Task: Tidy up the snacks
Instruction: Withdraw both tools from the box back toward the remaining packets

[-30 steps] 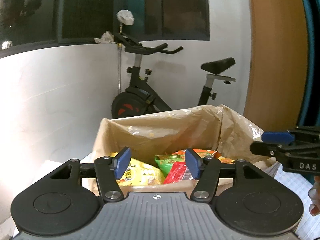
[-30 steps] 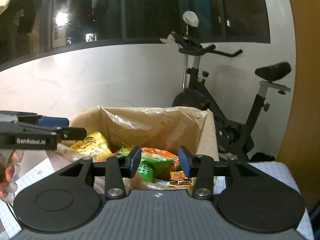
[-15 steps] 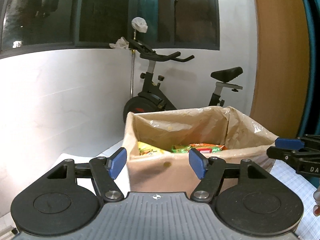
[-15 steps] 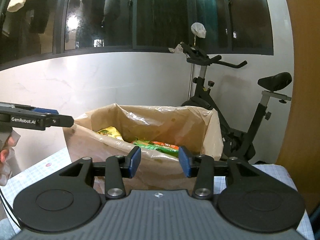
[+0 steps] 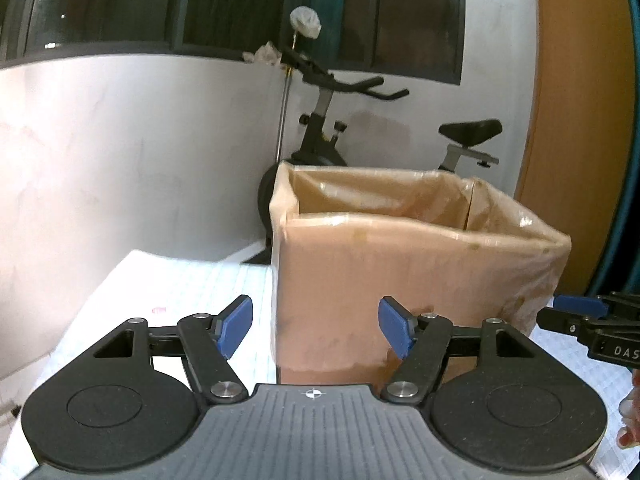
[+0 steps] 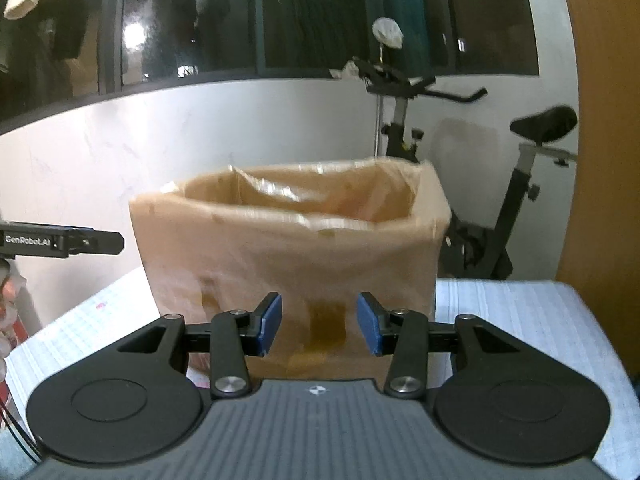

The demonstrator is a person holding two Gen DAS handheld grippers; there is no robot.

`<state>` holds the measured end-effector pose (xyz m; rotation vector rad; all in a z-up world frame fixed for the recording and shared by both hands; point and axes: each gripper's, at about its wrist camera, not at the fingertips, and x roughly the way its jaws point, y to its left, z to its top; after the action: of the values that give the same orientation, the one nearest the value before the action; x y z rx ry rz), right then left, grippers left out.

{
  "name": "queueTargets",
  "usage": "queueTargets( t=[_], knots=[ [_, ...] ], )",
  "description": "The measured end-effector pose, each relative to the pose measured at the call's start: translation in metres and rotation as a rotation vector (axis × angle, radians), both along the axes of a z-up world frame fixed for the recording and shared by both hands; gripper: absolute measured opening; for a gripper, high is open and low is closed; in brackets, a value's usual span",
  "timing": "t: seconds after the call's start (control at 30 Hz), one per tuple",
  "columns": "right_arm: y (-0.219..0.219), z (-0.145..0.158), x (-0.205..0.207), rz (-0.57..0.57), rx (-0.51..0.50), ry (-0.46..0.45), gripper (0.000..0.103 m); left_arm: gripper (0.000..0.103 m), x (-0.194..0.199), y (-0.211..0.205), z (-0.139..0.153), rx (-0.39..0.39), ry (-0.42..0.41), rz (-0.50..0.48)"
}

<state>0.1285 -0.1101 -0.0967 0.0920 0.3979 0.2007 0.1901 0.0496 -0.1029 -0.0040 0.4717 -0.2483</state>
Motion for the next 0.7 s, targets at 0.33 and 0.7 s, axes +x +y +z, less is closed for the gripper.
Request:
queueTargets(
  t=[0.33,0.7],
  knots=[
    [-0.003,-0.043,0.003,-0.047,0.017,0.091,0.045,0.071,0.0,-0.011,-0.04,0.01,0.096,-0.04],
    [0.006,-0.088,0.009,-0.044,0.029,0.201,0.045,0.065,0.008,-0.036,-0.093,0.049,0.24,-0.143]
  ],
)
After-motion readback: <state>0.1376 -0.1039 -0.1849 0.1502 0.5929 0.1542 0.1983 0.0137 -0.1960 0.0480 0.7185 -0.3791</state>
